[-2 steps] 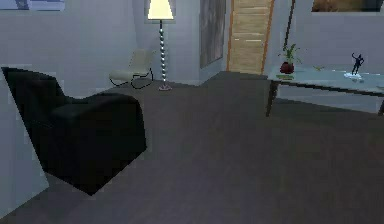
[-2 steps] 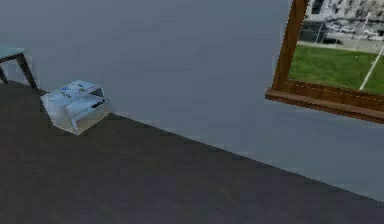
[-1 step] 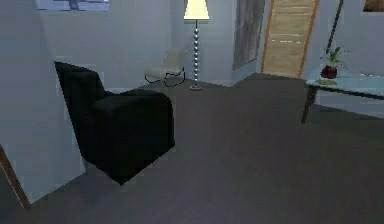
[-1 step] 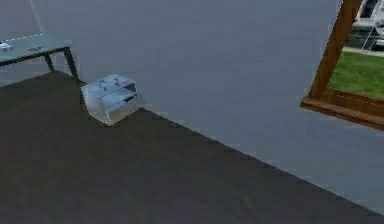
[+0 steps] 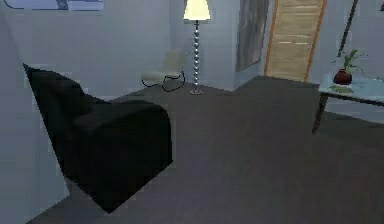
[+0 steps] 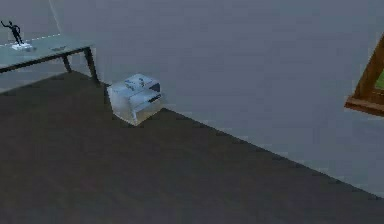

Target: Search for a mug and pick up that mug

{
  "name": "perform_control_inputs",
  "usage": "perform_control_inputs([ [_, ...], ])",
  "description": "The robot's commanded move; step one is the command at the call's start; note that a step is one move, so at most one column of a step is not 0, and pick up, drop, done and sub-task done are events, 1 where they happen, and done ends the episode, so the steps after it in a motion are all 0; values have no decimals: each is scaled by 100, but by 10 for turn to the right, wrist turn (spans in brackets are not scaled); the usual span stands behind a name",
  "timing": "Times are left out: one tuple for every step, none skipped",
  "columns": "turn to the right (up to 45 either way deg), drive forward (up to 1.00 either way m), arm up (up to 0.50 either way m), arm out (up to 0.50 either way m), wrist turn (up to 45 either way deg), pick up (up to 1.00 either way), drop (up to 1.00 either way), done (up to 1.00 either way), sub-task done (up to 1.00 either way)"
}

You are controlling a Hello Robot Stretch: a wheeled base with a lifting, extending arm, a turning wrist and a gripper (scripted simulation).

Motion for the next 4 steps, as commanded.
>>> perform_control_inputs([
  [-390, 0, 0, 0, 0, 0, 0, 0, 0],
  [0, 80, 0, 0, 0, 0, 0, 0, 0],
  [-450, 0, 0, 0, 0, 0, 0, 0, 0],
  [-120, 0, 0, 0, 0, 0, 0, 0, 0],
])
